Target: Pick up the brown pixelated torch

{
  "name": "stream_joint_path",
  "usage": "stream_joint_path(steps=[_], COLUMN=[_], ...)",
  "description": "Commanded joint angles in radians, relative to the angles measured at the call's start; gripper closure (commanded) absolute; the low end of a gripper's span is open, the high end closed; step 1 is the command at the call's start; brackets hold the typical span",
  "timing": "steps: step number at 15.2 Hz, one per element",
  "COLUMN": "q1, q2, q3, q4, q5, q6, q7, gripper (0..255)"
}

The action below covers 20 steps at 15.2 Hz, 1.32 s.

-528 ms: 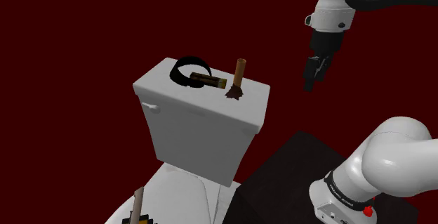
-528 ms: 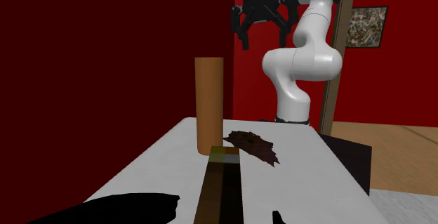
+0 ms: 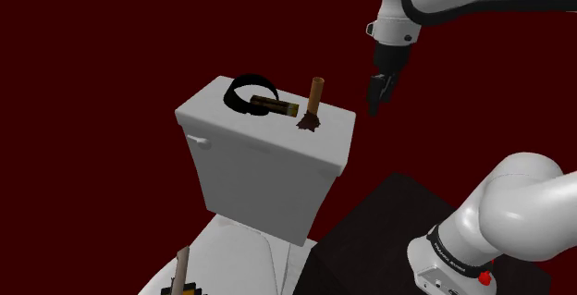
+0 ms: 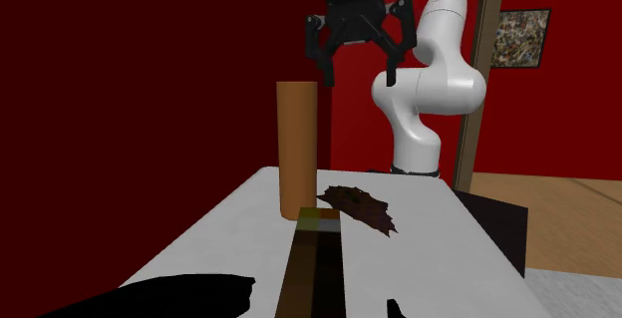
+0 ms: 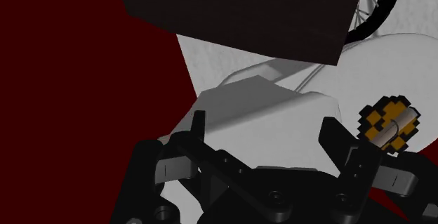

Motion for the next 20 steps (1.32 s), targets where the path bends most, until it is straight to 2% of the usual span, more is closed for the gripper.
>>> stream_joint_path(steps=[1, 10, 20], q1=[0.014, 0.072, 0.125], q2=[0.063, 0.358, 0.67], q3=[0.001, 0.027, 0.074], q4=[0.028, 0.206, 0.488], q5=[-0.002, 0.0, -0.016], q6=[0.054, 0.245, 0.359], q7=[-0.029, -0.137, -0.237], gripper=[0, 0, 0])
